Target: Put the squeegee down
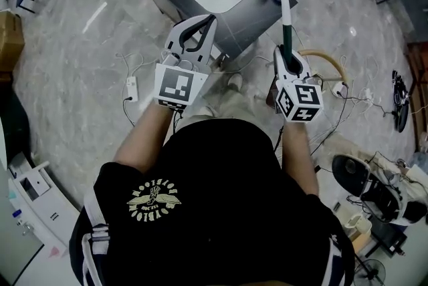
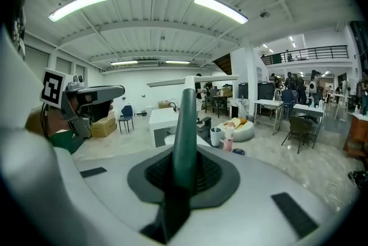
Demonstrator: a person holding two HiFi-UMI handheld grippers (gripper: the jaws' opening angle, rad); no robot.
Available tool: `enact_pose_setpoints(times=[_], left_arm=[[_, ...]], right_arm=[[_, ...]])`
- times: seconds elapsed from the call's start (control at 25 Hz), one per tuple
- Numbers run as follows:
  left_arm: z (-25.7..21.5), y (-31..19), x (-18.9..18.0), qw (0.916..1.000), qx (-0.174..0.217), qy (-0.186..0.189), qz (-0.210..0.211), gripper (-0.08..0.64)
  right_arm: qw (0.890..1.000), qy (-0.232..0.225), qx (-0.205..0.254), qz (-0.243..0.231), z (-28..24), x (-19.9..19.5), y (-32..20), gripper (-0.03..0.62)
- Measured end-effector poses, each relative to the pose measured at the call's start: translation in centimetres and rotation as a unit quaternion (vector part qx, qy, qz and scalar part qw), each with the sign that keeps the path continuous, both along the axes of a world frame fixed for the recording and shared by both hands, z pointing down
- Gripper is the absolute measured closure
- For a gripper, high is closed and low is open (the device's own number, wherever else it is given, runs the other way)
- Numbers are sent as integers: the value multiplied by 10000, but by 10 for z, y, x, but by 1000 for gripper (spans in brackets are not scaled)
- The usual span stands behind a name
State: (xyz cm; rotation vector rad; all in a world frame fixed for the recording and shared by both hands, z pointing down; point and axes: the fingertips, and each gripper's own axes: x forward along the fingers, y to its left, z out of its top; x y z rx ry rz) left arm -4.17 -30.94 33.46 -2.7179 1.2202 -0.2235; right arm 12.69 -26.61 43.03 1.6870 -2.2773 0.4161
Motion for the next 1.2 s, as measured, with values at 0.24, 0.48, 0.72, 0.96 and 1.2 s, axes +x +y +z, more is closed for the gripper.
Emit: enact_pose_setpoints(times=[0.24, 0.48, 0.72, 0.96, 1.2], left_arm=[[4, -42, 9, 9999, -34, -130, -87, 536], [14, -81, 25, 9997, -139, -178, -81, 536], [29, -110, 39, 9995, -234, -190, -66, 537], [41, -125, 36, 9990, -363, -191, -153, 536], [55, -134, 36, 9984, -479, -221, -212, 537]], right_arm=[[9998, -65, -155, -86, 23, 9, -49, 532], [9993, -106, -366, -65, 49, 21, -91, 532], [9968, -186, -779, -79, 98, 25, -118, 532], [9911, -159, -1320, -87, 154, 25, -129, 532], [9842, -80, -1768, -18, 205, 30, -136, 532]])
